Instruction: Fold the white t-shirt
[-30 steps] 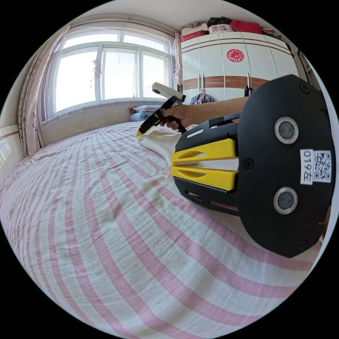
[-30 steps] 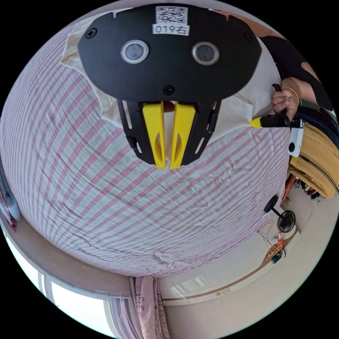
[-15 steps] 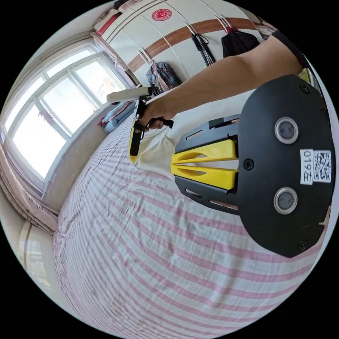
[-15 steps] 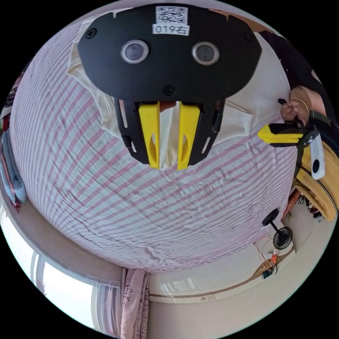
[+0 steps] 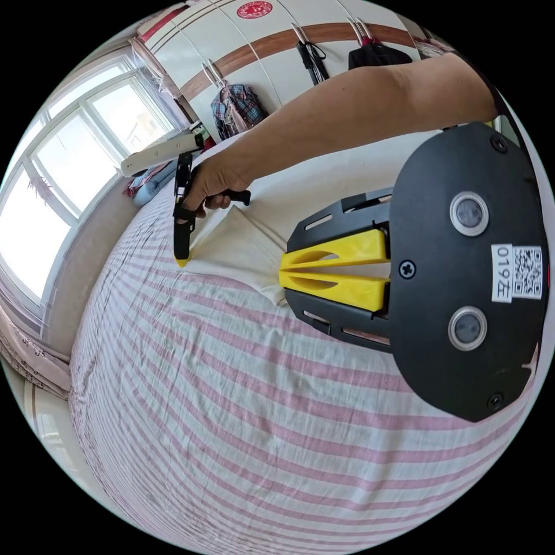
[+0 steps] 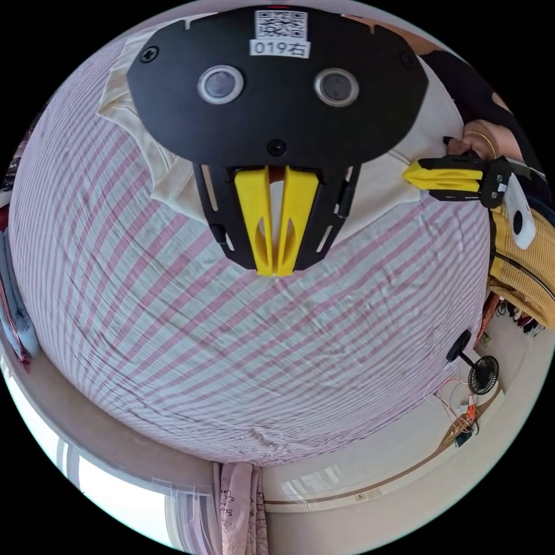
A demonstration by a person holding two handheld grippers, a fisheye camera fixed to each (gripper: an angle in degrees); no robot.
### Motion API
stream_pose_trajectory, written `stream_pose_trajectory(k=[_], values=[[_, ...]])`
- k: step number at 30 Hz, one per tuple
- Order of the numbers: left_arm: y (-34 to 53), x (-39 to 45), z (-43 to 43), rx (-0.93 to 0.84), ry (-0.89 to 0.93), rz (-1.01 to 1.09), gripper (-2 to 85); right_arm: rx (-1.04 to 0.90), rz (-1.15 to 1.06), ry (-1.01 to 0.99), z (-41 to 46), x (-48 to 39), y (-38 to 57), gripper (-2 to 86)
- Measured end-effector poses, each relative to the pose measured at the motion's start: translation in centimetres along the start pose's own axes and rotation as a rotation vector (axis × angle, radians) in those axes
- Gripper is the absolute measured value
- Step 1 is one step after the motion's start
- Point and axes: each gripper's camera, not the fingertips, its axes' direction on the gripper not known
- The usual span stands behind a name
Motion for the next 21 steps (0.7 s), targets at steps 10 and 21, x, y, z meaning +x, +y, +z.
stream_pose_trajectory(k=[10,21], values=[[-1.2,-1.9,-3.1,0.072,0.113,-0.063,0.8,0.141,0.048,-0.081,-6.4,3.4,3.7,8.1],[-2.5,-1.5,-1.4,0.026,0.093,-0.02,0.7,0.006,0.187,-0.307,-5.0,8.2,10.6,7.9]])
